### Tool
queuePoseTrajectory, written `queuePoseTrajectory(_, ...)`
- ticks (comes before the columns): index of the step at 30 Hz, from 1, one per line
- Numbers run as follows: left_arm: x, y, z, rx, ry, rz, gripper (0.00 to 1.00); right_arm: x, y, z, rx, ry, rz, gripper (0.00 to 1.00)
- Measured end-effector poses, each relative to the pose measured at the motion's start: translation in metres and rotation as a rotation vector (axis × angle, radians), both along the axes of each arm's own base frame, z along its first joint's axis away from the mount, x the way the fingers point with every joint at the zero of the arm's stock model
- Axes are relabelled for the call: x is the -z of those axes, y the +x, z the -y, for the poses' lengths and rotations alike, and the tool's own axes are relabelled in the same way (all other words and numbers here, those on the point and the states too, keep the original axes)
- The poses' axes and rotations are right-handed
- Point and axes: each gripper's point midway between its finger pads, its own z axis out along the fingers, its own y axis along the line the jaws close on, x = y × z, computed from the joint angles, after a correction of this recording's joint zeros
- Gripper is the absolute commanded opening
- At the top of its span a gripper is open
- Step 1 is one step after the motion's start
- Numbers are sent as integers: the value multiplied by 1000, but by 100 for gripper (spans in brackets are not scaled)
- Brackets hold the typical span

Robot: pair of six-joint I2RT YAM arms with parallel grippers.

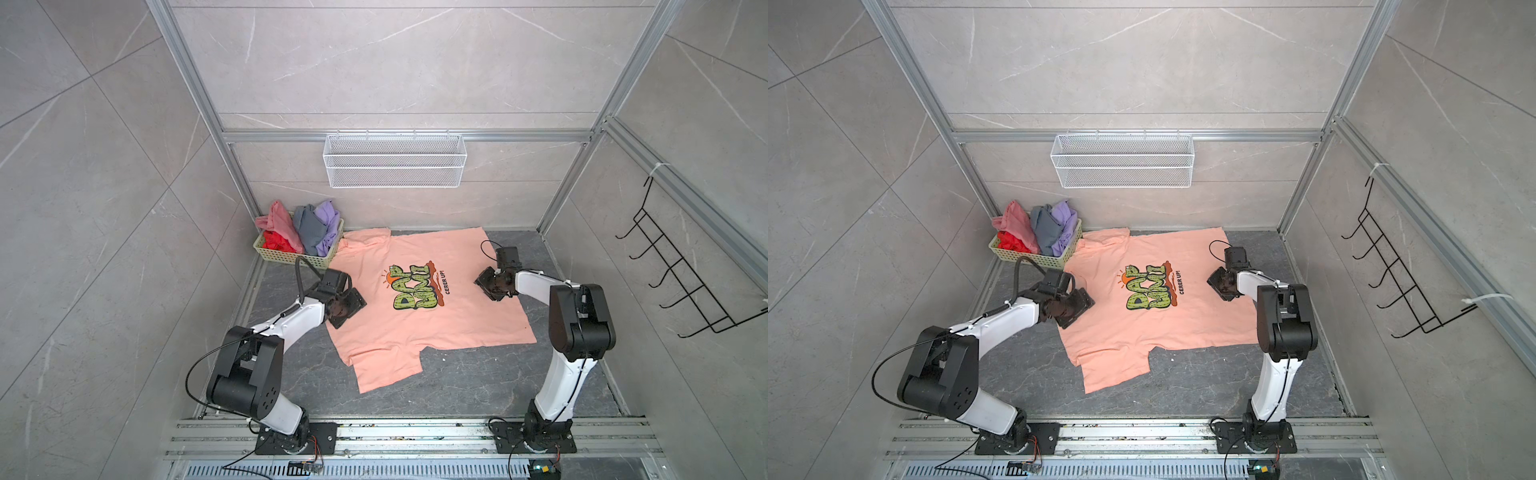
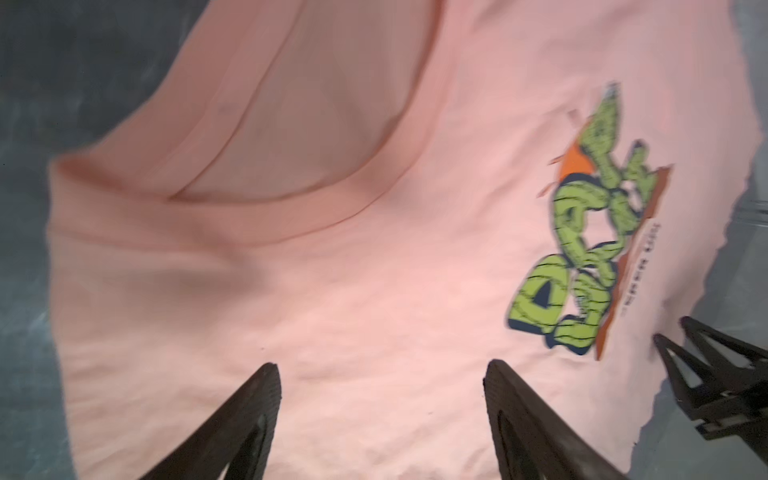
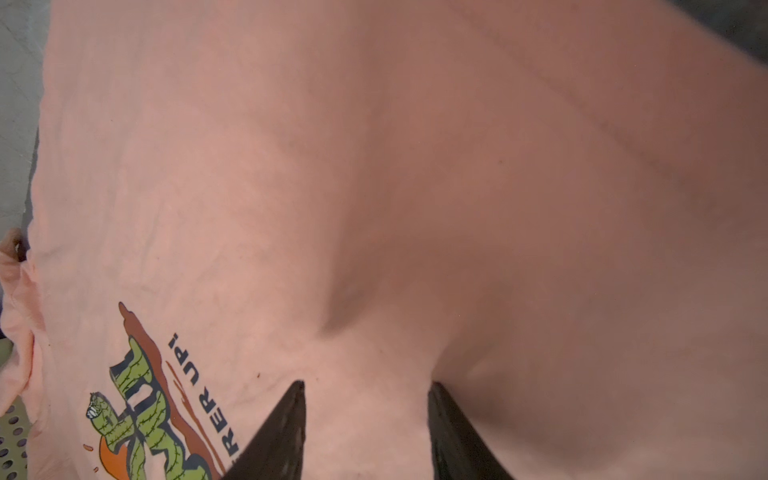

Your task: Fold and stack the t-shirts

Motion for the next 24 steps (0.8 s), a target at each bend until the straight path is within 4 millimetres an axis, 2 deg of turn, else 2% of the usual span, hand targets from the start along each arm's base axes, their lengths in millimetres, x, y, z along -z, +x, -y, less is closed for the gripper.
queuePoseTrajectory(2,-27,35,12,31,-2,73,80,-7,5,0,-2,0,11,50)
queuePoseTrajectory(4,-42,65,22,56,3,120,80,-18,15,-1,-4,5,41,49)
queuePoseTrajectory(6,-42,90,30,76,13,138,80,-32,33,-4,-8,16,90,49)
queuePoseTrajectory(8,-31,109,35,87,28,127,80,-43,55,-7,-12,30,148,49)
queuePoseTrajectory(11,-4,126,38,89,45,85,80,-50,87,-12,-25,55,209,49)
queuePoseTrajectory(16,29,142,25,59,54,34,80,-42,127,-21,-55,89,252,49)
queuePoseTrajectory(21,35,156,11,21,47,32,80,-36,158,-28,-88,110,271,47)
queuePoseTrajectory(24,34,170,11,14,28,48,79,-24,160,-30,-104,101,235,47)
